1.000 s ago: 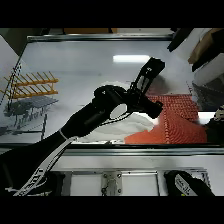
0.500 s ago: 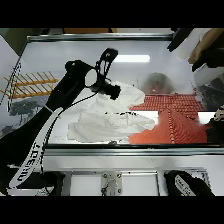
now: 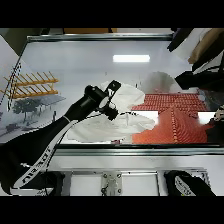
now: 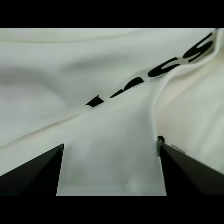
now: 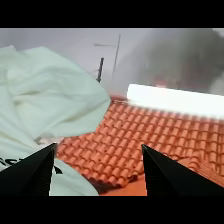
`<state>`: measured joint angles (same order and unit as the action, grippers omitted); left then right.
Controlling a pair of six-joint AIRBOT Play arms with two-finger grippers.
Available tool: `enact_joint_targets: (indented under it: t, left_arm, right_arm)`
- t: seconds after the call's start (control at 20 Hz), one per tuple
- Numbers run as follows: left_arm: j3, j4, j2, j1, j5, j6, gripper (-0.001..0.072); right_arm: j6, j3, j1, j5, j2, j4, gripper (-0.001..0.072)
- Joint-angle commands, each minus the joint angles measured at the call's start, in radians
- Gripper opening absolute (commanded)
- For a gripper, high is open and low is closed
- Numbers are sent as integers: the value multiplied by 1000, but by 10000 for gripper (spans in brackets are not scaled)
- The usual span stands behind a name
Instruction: Fold the clothes and pants, and hang the long-sleeved shirts on hangers.
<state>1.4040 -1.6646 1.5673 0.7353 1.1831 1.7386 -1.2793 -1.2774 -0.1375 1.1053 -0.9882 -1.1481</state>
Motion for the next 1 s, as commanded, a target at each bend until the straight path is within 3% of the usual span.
enact_joint_targets:
  t: [0.0,0.3,0.35,0.4,0.55,0.8,0.95]
  left_arm:
    - [53,-98,72,54,56,2,620]
    - [45,-98,131,42,126,19,598]
    - [38,-98,130,34,129,31,394]
    - [36,-96,127,23,132,32,36]
    - [36,-87,79,-6,114,64,14]
    - [36,-85,1,-8,115,69,14]
    - [36,-86,-2,16,115,69,14]
  right_arm:
    - [0,59,13,7,1,-4,570]
    - [-13,70,121,93,0,-94,569]
    - [-29,76,152,93,0,-95,568]
    - [-47,84,186,92,-1,-97,567]
    - [-194,119,299,91,-17,-167,557]
    - [-578,158,520,-8,-132,-257,557]
    - [-713,158,631,-98,-242,-263,557]
